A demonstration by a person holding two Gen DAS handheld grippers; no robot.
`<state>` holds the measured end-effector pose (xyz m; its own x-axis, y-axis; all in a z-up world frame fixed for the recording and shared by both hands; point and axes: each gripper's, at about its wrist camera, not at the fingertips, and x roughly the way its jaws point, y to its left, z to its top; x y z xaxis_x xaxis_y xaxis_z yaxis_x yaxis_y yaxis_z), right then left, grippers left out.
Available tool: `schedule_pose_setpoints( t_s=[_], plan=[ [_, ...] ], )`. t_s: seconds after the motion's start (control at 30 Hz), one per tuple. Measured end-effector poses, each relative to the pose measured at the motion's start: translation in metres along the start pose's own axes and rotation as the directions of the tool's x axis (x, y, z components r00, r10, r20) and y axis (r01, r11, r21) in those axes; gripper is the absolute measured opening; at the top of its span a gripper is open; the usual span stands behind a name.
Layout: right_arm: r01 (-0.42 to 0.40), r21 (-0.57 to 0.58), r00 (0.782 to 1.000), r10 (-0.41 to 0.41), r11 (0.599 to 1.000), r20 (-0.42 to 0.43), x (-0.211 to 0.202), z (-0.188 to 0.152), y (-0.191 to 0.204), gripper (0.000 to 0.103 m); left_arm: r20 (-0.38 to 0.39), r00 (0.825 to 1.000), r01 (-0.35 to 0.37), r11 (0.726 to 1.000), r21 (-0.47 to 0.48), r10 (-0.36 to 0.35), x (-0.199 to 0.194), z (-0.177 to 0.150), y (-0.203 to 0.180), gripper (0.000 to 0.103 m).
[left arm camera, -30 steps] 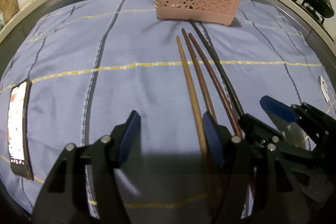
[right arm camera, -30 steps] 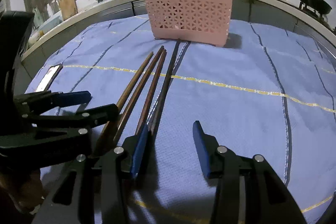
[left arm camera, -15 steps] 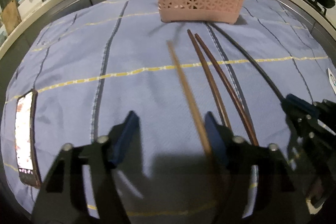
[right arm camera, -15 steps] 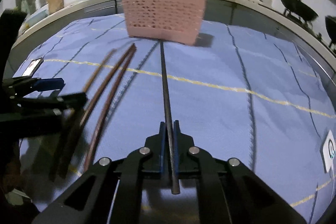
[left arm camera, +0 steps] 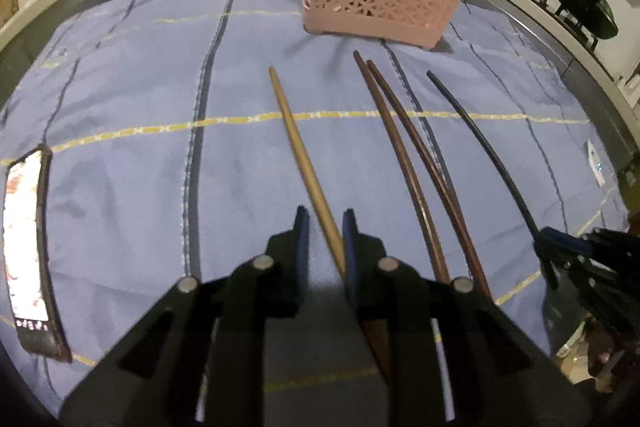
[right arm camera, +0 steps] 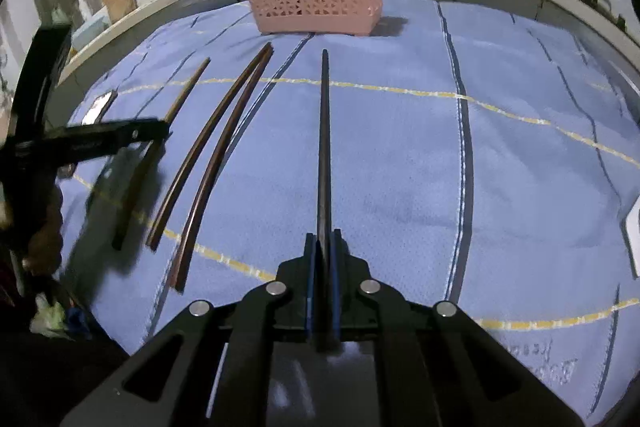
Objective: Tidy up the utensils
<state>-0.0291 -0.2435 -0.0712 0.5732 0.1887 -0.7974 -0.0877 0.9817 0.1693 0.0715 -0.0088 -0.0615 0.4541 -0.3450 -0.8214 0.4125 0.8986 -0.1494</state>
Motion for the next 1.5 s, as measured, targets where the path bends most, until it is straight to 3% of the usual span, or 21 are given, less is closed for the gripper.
schedule_pose_setpoints(
  t_s=[0.23, 0.47, 0.57, 0.67, 0.77, 0.87, 0.97, 1.07, 1.3, 1.4, 1.5],
  plan=[
    [-0.035, 0.031, 0.999, 0.036, 0.999, -0.029, 0.027, 0.049, -0.006, 0.008, -0.026, 0.999, 0.045, 0.998, -0.034, -0.046, 0.012, 0.025, 0.011, 0.018],
    [-0.009, -0.035, 1.000, 0.008, 0.999, -0.021, 0.058, 0.097, 0.008, 0.008, -0.027, 0.999, 0.019, 0.998, -0.063, -0.020, 0.025, 0.051, 0.019, 0.018],
    [-0.023, -0.048, 1.000, 0.023, 0.999, -0.009, 0.066, 0.106, 0.012, 0.008, -0.019, 1.000, -0.010, 0.997, -0.073, 0.009, 0.031, 0.062, 0.021, 0.018],
    [-0.048, -0.030, 0.999, 0.047, 0.998, -0.011, 0.068, 0.108, 0.015, 0.006, -0.016, 0.999, -0.035, 0.997, -0.065, 0.035, 0.035, 0.068, 0.018, 0.010],
    [-0.075, -0.026, 0.997, 0.076, 0.997, 0.020, 0.057, 0.107, 0.019, 0.005, -0.029, 1.000, 0.007, 0.997, -0.074, -0.009, 0.031, 0.068, 0.017, 0.008],
    [-0.096, -0.040, 0.991, 0.100, 0.995, 0.092, 0.031, 0.106, 0.025, 0.005, 0.015, 0.999, 0.036, 0.997, -0.062, -0.035, 0.014, 0.066, 0.012, 0.008],
    [-0.132, -0.041, 0.974, 0.138, 0.990, 0.180, -0.001, 0.110, 0.027, 0.005, 0.097, 0.992, 0.084, 0.996, -0.039, -0.080, -0.020, 0.064, 0.006, 0.007],
    [-0.165, -0.046, 0.942, 0.171, 0.985, 0.289, -0.038, 0.113, 0.027, 0.005, 0.177, 0.978, 0.110, 0.994, -0.012, -0.106, -0.054, 0.064, 0.000, 0.007],
    [-0.183, -0.049, 0.879, 0.186, 0.982, 0.439, -0.088, 0.117, 0.024, 0.005, 0.351, 0.926, 0.134, 0.990, 0.040, -0.139, -0.126, 0.065, -0.012, 0.007],
    [-0.174, -0.051, 0.873, 0.178, 0.983, 0.453, -0.092, 0.115, 0.027, 0.005, 0.354, 0.926, 0.127, 0.991, 0.044, -0.134, -0.128, 0.062, -0.014, 0.007],
    [-0.164, -0.052, 0.872, 0.169, 0.985, 0.460, -0.096, 0.113, 0.030, 0.005, 0.324, 0.938, 0.117, 0.993, 0.033, -0.122, -0.117, 0.060, -0.014, 0.007]
  ],
)
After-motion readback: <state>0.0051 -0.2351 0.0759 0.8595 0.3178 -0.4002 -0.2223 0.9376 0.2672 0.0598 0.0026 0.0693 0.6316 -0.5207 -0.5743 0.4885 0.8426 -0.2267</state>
